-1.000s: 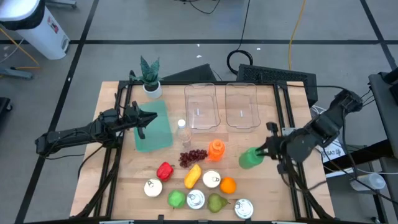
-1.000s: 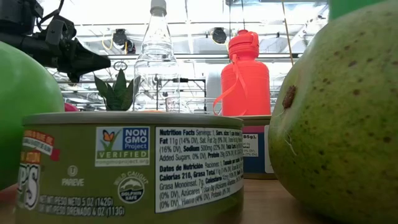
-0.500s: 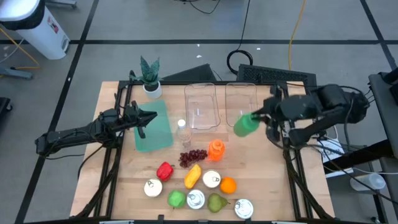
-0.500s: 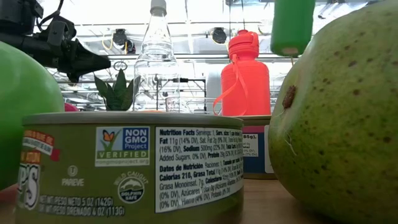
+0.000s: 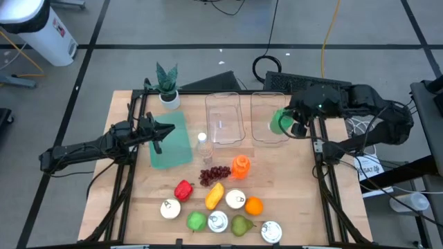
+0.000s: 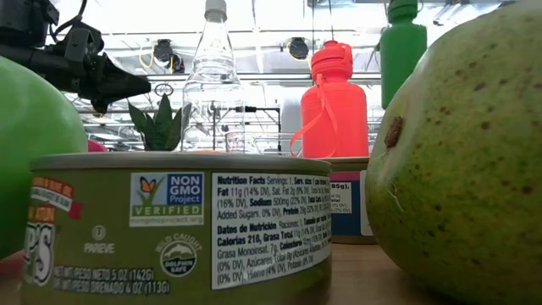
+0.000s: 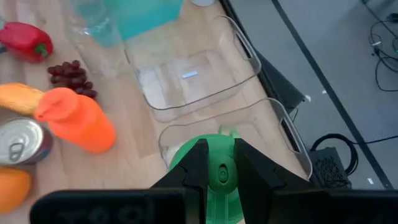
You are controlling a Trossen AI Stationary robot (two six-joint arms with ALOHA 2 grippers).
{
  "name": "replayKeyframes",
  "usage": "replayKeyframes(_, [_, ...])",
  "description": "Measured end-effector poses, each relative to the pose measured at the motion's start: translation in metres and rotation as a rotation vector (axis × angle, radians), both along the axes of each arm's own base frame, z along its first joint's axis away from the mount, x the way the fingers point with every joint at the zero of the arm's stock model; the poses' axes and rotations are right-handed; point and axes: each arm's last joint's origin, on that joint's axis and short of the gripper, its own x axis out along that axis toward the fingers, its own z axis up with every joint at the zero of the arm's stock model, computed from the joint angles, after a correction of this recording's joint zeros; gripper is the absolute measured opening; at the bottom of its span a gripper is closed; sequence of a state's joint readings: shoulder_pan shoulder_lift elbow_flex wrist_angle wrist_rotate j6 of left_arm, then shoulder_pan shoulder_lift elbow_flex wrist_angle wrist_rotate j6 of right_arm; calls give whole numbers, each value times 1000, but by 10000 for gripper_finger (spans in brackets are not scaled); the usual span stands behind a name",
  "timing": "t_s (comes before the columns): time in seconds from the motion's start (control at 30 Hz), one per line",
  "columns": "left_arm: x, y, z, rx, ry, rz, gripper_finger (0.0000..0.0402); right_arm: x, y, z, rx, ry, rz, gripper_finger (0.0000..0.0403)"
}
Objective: Pick & Place Food Item
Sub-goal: Put the green water bottle into the right transparent bin
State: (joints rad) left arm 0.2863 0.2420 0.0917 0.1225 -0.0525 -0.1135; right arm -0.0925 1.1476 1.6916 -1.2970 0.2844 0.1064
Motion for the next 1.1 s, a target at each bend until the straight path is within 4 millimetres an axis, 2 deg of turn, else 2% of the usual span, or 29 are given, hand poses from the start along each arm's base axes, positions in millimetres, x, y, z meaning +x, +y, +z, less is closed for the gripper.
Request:
replayKeyframes(0.2, [0,0,0,2,1,0,50,-3,-9,-21,-27,-43,-30,44])
replayKeyframes(0.4, [0,0,-1,-2,14,0,50,-1,-18,-50,-3,3,-54,44])
replayKeyframes(0.73, [0,0,-2,0,17,1,50,10,-30,-94,22,44,-66,44])
replayKeyframes(1.1, [0,0,-2,1,17,0,50,5,-33,-128,79,24,-87,45])
